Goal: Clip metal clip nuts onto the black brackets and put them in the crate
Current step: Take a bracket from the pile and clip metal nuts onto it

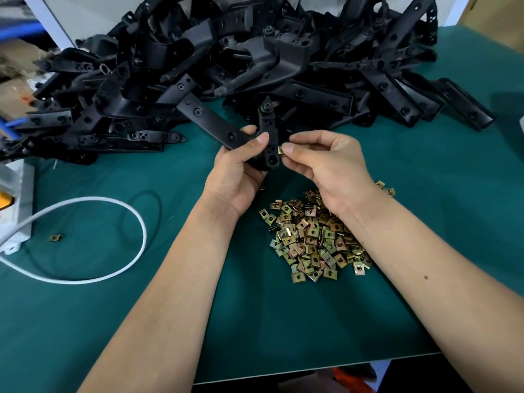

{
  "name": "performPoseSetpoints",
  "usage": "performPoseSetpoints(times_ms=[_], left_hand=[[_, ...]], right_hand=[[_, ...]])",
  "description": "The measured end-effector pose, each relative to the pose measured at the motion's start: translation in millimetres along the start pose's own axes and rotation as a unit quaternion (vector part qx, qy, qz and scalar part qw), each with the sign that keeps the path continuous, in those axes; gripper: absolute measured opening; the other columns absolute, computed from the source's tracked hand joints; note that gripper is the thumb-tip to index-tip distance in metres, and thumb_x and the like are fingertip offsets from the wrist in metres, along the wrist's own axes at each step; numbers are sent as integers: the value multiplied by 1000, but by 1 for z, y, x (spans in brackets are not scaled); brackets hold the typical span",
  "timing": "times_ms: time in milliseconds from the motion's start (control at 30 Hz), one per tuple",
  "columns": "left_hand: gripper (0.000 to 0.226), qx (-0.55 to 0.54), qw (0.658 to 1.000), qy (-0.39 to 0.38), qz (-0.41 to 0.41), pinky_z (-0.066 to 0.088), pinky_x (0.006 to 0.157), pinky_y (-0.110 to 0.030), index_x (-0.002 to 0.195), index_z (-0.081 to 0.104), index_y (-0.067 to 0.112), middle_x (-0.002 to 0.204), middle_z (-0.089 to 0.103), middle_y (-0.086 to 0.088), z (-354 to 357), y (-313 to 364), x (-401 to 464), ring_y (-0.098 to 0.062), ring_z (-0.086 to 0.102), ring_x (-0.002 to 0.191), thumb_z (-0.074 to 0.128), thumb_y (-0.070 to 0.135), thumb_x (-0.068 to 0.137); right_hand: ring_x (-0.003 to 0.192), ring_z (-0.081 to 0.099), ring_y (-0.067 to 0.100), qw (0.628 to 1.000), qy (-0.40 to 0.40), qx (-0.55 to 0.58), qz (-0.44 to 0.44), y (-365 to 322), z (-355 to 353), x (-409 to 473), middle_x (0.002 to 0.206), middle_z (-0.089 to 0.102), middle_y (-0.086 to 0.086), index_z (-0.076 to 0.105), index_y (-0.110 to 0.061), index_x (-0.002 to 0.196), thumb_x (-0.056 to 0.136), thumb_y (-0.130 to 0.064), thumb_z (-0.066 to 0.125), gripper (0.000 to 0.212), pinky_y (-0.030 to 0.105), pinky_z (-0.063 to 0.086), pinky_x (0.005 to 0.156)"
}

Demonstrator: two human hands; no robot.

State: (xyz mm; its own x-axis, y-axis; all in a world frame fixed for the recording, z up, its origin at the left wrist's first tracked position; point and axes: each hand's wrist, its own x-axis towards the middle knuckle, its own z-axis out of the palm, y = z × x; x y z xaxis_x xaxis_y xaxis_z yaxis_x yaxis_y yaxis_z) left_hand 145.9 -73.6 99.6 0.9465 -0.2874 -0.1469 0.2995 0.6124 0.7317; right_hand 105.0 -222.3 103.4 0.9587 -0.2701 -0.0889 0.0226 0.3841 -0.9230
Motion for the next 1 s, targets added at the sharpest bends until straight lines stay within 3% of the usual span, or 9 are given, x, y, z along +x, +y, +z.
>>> performPoseSetpoints(times_ms=[333,500,667,833,1000], left_hand=[[21,-3,1000,-3,1,59,67,-28,99,61,15,89,77,-4,1,-1,-1,-17,76,83,69,-1,88],[24,26,1000,-17,4,60,75,-33,100,58,17,93,75,-5,3,-4,-1,-21,74,88,70,0,87],[26,13,1000,-22,11,59,69,-30,99,58,17,90,76,-3,4,-5,-1,-18,75,85,72,1,84],[26,5,1000,-22,20,59,69,-30,101,57,16,88,75,-3,3,-4,-1,-18,75,83,69,-2,86],[31,9,999,-25,28,60,70,-30,100,58,17,85,74,0,3,-2,-2,-16,74,81,73,2,78]], right_hand=[[77,76,21,999,-22,11,27,-2,-2,1,77,76,9,72,3,96,79,11,80,20,26,61,73],[75,75,21,998,-7,43,38,-3,-2,0,77,75,10,72,2,92,80,14,78,18,26,61,71],[73,74,18,999,-11,36,27,-2,-1,0,75,73,7,71,0,92,81,12,78,18,25,60,70],[71,69,11,998,-26,-62,15,-1,0,1,83,72,3,77,-3,99,87,-4,80,13,21,56,65],[59,56,8,989,-45,-140,9,-1,-1,3,68,65,-3,78,-7,92,91,-13,79,7,19,45,51]])
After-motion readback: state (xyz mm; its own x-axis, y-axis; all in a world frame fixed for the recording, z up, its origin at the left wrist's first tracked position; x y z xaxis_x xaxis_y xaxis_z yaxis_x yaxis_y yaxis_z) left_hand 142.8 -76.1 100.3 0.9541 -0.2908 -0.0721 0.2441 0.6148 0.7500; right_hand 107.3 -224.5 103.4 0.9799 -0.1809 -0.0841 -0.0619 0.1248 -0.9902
